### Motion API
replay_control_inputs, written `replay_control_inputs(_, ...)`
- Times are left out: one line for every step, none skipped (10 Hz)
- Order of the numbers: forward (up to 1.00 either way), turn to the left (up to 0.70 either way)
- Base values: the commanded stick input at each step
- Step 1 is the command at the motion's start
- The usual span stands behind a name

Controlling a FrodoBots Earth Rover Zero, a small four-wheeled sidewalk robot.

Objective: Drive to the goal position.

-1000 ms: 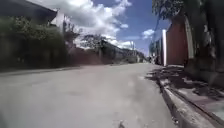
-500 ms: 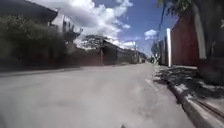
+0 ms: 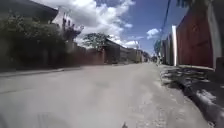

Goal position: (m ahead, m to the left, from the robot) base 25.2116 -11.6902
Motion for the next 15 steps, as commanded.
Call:
replay_control_inputs(1.00,0.00)
replay_control_inputs(1.00,0.00)
replay_control_inputs(1.00,0.00)
replay_control_inputs(1.00,0.00)
replay_control_inputs(1.00,0.00)
replay_control_inputs(1.00,-0.14)
replay_control_inputs(1.00,-0.30)
replay_control_inputs(1.00,-0.36)
replay_control_inputs(1.00,-0.36)
replay_control_inputs(1.00,-0.36)
replay_control_inputs(1.00,-0.36)
replay_control_inputs(1.00,-0.36)
replay_control_inputs(1.00,-0.37)
replay_control_inputs(1.00,-0.38)
replay_control_inputs(1.00,-0.38)
